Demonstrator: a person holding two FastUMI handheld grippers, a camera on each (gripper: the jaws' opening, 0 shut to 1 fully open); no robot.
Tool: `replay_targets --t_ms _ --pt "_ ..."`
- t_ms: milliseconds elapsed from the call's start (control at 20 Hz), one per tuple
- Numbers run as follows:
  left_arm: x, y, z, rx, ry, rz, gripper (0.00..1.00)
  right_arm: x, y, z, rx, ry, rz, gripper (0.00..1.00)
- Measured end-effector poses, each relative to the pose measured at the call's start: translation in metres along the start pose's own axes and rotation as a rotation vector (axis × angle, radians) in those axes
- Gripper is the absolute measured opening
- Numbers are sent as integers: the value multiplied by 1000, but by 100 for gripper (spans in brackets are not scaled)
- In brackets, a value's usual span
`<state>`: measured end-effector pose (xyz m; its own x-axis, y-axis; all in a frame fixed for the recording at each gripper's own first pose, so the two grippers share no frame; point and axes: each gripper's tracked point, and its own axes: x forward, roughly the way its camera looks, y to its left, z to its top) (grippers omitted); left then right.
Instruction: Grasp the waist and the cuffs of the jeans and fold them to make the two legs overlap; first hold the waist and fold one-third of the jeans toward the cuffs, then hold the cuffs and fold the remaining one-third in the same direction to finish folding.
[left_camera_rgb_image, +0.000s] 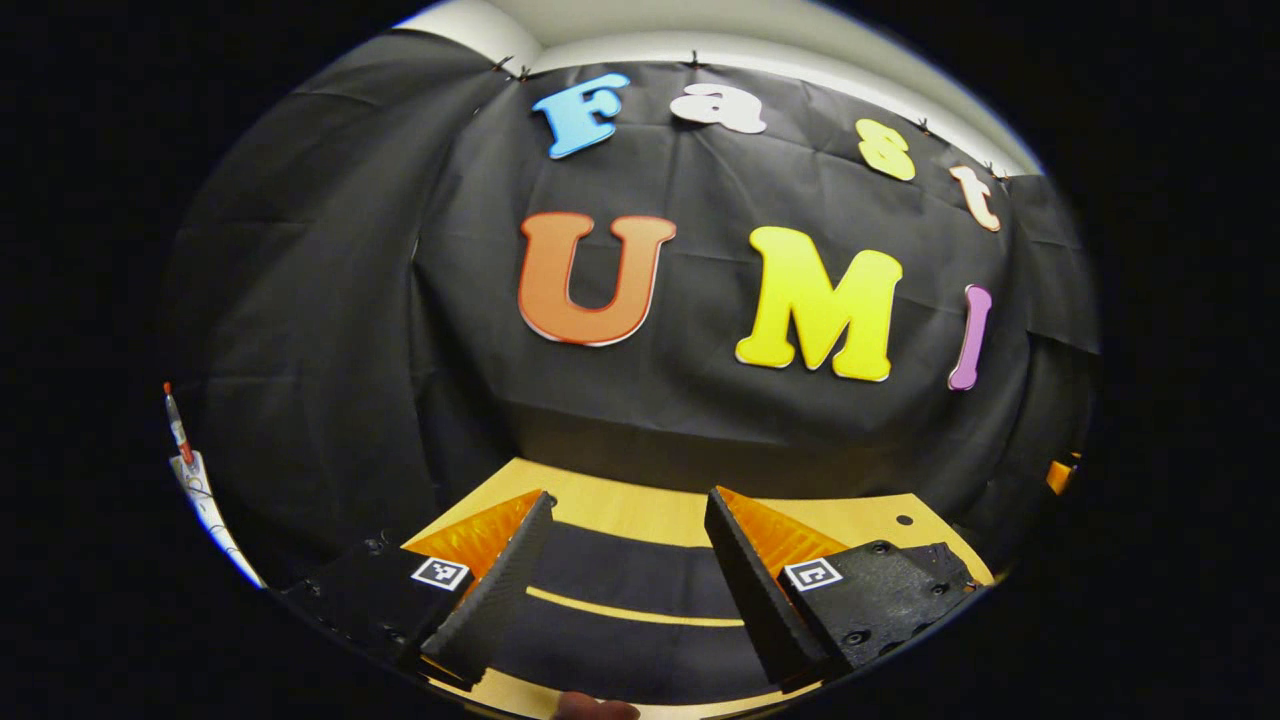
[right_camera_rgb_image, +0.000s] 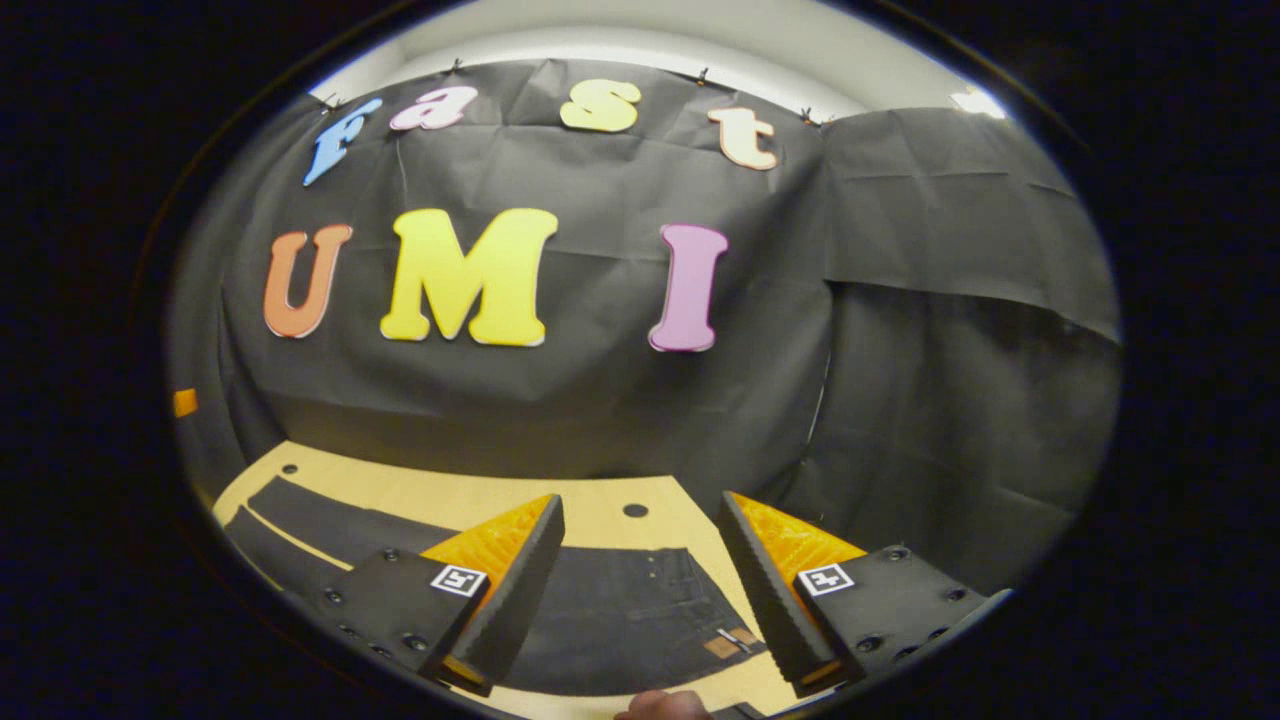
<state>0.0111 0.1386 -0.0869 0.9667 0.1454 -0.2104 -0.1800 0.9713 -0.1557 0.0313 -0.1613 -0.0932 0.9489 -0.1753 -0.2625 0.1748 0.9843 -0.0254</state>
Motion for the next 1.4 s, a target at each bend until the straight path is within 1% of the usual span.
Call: replay_targets --t_ms 50,150,300,350,400,450,550,600,650,750,850,950,1000,1050,1100,1350,1400 --pt "1 14 -13 -56 38 15 98 2 -12 -13 25 45 3 97" --pt "-2 44 -52 -210 138 72 99 5 -30 -51 124 181 23 96" --pt "-4 83 -104 -456 257 195 99 22 -50 -113 336 372 -4 96" --pt "-8 94 -124 -532 294 230 99 26 -54 -134 414 419 -14 97" --pt "-14 102 -140 -615 320 253 99 29 -60 -153 517 464 -23 99" --pt "-16 111 -150 -705 334 268 99 29 -66 -171 618 505 -37 95" --pt "-18 126 -162 -876 343 294 99 31 -80 -205 786 574 -56 94" --pt "-16 133 -169 -941 336 300 99 34 -86 -223 838 598 -76 94" --pt "-13 137 -174 -993 329 301 99 34 -99 -243 882 611 -93 100" --pt "-13 150 -184 -1083 312 319 100 41 -107 -258 957 622 -110 99" --pt "-13 160 -188 -1139 295 324 99 49 -111 -269 983 634 -133 98" --pt "-8 168 -195 -1154 292 340 99 53 -109 -274 970 643 -136 99" --pt "-8 170 -195 -1157 291 346 99 56 -108 -278 957 656 -137 94" --pt "-8 172 -196 -1155 294 353 99 60 -104 -283 946 664 -138 98" --pt "-8 178 -199 -1150 299 360 99 63 -101 -283 934 672 -139 99" --pt "-2 190 -204 -1106 309 367 99 71 -99 -288 908 687 -163 99" --pt "3 189 -204 -1096 314 365 99 74 -99 -288 905 690 -165 94"
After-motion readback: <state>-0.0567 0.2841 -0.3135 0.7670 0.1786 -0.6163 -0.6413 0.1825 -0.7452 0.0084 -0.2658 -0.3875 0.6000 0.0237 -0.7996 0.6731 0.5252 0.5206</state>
